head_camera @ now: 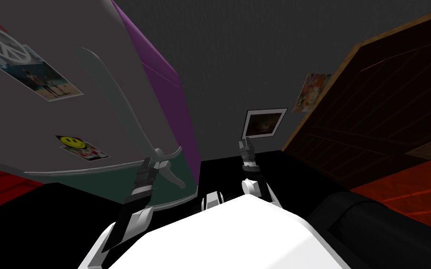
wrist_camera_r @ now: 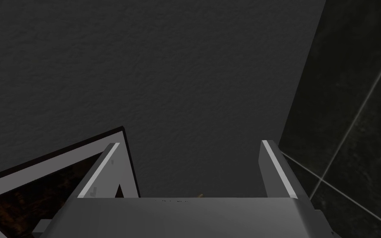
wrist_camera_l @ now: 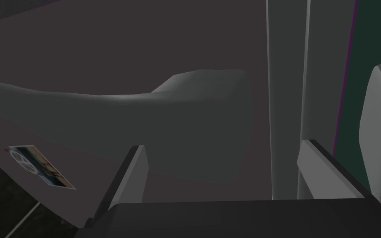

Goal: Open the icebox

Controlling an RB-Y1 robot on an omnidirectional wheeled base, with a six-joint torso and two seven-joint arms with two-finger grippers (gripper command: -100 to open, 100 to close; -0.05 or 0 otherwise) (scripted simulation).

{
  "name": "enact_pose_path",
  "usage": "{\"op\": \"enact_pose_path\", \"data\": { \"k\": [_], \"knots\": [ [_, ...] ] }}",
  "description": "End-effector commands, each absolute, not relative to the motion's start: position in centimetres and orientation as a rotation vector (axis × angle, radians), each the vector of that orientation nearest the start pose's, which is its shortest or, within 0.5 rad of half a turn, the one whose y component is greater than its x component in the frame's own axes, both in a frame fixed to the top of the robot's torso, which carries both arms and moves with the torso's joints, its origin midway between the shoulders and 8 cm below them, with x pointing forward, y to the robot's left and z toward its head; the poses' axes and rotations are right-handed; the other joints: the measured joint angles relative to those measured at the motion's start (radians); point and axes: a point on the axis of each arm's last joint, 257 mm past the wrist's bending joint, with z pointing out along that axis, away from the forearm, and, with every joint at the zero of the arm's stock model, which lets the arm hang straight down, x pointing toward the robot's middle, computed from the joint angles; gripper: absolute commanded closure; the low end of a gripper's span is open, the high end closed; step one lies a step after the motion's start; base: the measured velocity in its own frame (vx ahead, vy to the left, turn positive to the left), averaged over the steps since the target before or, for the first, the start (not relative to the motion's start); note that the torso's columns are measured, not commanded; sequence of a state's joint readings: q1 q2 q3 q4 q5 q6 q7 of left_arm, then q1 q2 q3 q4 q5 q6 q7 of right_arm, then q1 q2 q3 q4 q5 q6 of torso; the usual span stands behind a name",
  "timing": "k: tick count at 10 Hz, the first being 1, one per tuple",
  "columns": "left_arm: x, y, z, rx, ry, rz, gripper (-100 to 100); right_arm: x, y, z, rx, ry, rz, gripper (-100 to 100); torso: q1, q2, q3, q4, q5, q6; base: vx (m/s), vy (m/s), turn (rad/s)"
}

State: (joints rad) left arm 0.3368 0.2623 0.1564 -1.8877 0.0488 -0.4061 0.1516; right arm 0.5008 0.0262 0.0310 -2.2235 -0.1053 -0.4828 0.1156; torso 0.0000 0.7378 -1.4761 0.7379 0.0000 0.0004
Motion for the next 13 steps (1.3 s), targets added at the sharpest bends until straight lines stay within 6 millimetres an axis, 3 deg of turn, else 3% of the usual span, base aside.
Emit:
{"op": "enact_pose_path", "data": {
  "k": [1, 13],
  "knots": [
    [42.4, 37.2, -9.0, -0.848, 0.94, -1.168, -100, 35.7, -28.7, -0.5, 0.764, 0.61, 1.273, 0, 0.0, -0.001, -0.001, 0.001, -0.001, 0.0, 0.009, -0.048, 0.016],
    [42.5, 40.8, -8.1, -0.902, 1.098, -0.981, -100, 35.7, -28.7, -0.5, 0.764, 0.61, 1.273, 0, -0.006, -0.007, -0.005, 0.0, -0.004, 0.006, 0.006, -0.044, 0.016]
  ]
}}
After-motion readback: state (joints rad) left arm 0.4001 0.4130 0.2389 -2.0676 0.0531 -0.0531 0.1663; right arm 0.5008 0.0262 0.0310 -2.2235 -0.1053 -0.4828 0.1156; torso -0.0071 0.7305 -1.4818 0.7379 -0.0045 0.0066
